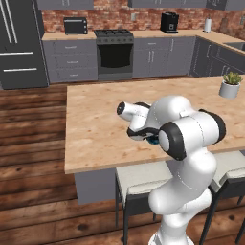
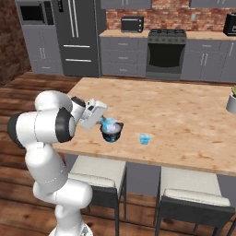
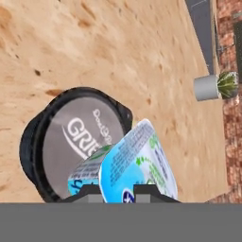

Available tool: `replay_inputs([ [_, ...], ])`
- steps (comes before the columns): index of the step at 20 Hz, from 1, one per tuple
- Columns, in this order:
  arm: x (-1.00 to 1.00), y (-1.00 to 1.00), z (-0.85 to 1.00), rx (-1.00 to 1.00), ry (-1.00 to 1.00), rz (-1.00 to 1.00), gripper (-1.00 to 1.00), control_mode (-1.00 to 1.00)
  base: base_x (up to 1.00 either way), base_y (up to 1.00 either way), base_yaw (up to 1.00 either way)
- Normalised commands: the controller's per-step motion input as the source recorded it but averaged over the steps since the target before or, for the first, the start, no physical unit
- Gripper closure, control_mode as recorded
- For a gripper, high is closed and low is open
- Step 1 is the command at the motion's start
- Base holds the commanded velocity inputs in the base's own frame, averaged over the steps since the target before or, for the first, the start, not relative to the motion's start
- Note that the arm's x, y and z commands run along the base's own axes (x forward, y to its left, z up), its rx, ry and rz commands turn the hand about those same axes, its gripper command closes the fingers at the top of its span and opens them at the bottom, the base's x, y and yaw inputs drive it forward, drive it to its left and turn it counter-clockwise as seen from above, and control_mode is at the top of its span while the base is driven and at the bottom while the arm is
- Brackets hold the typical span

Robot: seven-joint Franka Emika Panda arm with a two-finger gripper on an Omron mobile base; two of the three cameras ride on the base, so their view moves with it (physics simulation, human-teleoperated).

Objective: Stack the yogurt containers by placing the smaller containers on top of the larger containers.

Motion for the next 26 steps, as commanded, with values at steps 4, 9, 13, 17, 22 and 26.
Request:
replay_inputs([
  [4,0.18,0.0,-0.11,0.0,0.0,0.0,1.0,-1.0,0.0,0.0,0.0],
  [9,0.18,0.0,-0.21,0.0,0.0,0.0,1.0,-1.0,0.0,0.0,0.0],
  [13,0.15,0.0,-0.22,0.0,-0.02,0.0,1.0,-1.0,0.0,0.0,0.0],
  [17,0.15,0.0,-0.17,0.0,-0.03,0.0,1.0,-1.0,0.0,0.0,0.0],
  [22,0.01,0.0,-0.11,0.0,-0.01,0.0,-1.0,-1.0,0.0,0.0,0.0],
  [26,0.0,0.0,-0.09,0.0,0.0,0.0,-1.0,-1.0,0.0,0.0,0.0],
])
